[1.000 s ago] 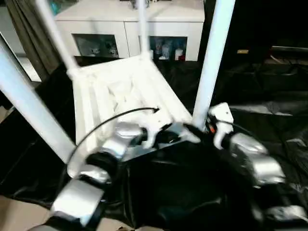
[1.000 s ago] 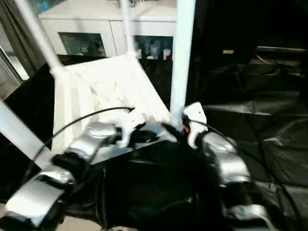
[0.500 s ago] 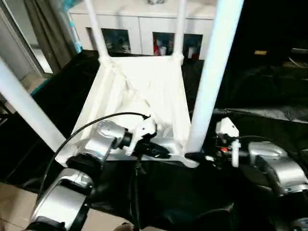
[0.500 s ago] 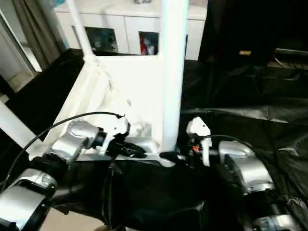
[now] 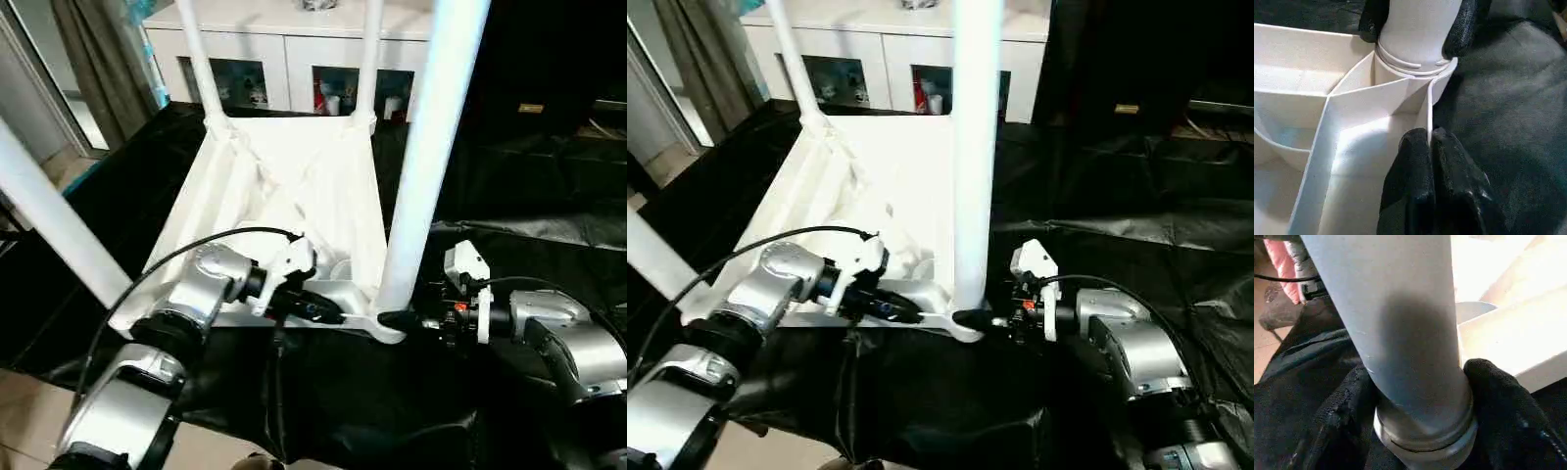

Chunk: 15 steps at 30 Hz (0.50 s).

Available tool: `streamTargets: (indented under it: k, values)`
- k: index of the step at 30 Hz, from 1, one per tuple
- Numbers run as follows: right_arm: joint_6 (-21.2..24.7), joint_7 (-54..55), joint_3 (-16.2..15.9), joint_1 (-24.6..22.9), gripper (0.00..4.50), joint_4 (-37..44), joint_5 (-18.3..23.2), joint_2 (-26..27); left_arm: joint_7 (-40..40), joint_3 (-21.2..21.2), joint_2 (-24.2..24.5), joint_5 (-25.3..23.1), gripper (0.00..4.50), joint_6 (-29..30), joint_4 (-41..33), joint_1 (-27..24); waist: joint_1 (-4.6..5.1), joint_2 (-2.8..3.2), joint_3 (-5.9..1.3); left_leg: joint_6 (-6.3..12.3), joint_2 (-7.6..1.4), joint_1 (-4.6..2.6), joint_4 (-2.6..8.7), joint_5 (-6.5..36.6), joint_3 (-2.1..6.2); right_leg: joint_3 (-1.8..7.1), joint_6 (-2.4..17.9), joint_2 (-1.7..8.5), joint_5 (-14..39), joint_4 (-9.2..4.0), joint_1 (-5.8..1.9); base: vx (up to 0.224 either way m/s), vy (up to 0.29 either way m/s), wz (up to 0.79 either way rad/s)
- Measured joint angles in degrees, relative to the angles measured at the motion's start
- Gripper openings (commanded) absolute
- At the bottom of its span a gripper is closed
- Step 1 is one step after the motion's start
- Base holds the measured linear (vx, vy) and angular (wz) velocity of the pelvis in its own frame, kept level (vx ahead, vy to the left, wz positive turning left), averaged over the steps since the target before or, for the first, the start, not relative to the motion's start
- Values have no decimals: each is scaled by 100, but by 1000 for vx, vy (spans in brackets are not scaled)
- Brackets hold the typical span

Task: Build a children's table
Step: Rotate leg to tighten

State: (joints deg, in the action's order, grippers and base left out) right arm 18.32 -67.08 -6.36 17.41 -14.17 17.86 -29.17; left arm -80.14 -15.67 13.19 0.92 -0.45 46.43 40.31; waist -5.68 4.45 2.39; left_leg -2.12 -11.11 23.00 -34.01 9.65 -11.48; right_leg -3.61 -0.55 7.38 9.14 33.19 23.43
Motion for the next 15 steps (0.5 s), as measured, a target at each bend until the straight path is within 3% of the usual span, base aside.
streamTargets:
  k: [6,10,15]
  values:
    - [-286,1134,236,80,251,-451,-299,548,1074,125,-297,-162,0,-84,351,86,106,-7,-4,-1,1,-10,-4,-1,1,3,0,-1,-2,0,-3,0,0,0]
    - [-341,2221,434,274,250,-767,-466,977,1952,203,-635,-308,0,-59,694,286,233,-19,-12,-2,3,-37,-1,0,3,4,-7,-2,2,-4,-24,0,0,0]
    - [-423,3262,608,423,250,-980,-743,1432,2829,235,-960,-482,0,-43,1087,511,270,-17,-16,-4,12,-85,17,1,8,8,-47,-2,26,-14,-68,0,0,0]
